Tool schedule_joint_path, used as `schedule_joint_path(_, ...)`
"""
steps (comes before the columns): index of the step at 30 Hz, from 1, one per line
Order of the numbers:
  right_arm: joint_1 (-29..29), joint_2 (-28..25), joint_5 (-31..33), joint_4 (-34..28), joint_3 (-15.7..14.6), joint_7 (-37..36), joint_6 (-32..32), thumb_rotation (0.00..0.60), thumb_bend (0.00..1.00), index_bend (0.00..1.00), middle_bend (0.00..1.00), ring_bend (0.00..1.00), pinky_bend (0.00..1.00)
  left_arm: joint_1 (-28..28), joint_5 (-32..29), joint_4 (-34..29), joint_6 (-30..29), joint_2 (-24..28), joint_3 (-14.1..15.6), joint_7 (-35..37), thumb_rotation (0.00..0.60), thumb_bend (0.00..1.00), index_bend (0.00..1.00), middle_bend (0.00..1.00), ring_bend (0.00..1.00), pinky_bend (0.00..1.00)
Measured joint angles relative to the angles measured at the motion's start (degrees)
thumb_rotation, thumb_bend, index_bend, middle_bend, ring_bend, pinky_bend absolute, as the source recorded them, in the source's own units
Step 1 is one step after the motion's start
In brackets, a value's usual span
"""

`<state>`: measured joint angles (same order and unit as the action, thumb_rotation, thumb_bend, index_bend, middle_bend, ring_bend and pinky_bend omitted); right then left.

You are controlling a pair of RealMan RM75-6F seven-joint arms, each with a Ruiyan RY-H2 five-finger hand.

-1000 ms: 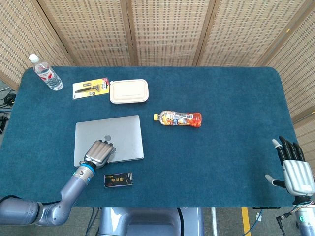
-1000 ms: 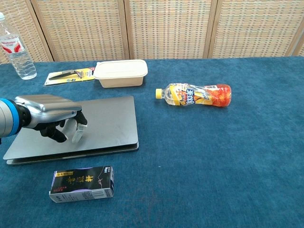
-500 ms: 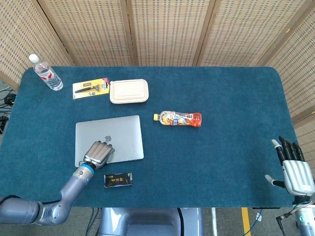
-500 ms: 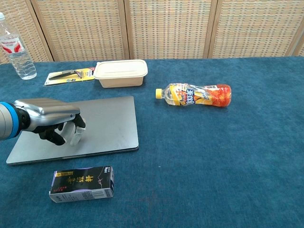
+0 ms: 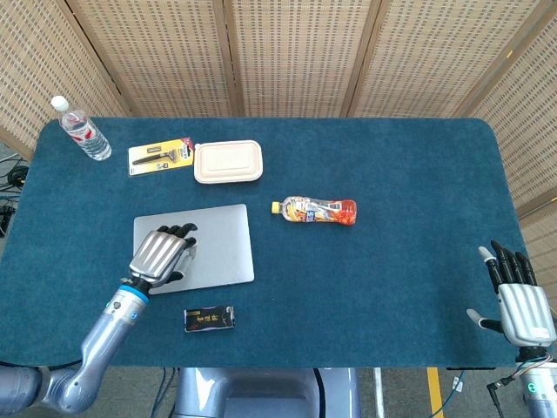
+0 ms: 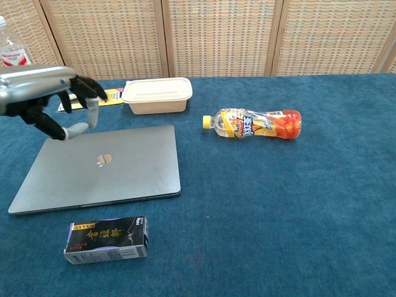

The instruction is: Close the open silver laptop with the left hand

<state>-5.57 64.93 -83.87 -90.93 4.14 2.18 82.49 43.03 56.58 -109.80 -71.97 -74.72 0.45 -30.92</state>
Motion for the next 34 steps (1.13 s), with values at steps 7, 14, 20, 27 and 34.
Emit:
schedule_joint_path(7,-0.1,0.4,-0.6,-0.1,-0.2,0.8,0.1,0.600,0.00,0.01,0.00,0.00,0.00,-9.8,11.3,1.4,-9.2,1.7,3.3,8.9,0.600,0.26,0.21,0.00,0.01,0.05)
schedule_joint_path(14,-0.3,0.9,-1.0,0.3,-0.5,1.7,-0.1,0.600,0.00,0.01,0.00,0.00,0.00,-18.2,17.8,7.1,-16.2,0.8,6.7,13.3,0.600,0.21,0.03,0.00,0.00,0.00)
schedule_joint_path(20,-0.3,1.2,-1.7,0.5,-0.8,2.4,0.2,0.600,0.00,0.01,0.00,0.00,0.00,-23.1,20.1,12.0,-21.7,-1.4,8.4,10.0,0.600,0.20,0.03,0.00,0.00,0.00)
schedule_joint_path(27,-0.1,1.5,-3.0,0.8,-1.1,2.1,1.1,0.600,0.00,0.01,0.00,0.00,0.00,-29.8,23.9,18.1,-26.3,-3.4,9.2,13.4,0.600,0.21,0.03,0.00,0.00,0.00)
schedule_joint_path(34,-0.2,1.4,-3.6,0.6,-1.3,1.6,1.1,0.600,0.00,0.01,0.00,0.00,0.00,-31.0,25.1,18.5,-25.4,-2.5,7.7,15.5,0.600,0.21,0.03,0.00,0.00,0.00)
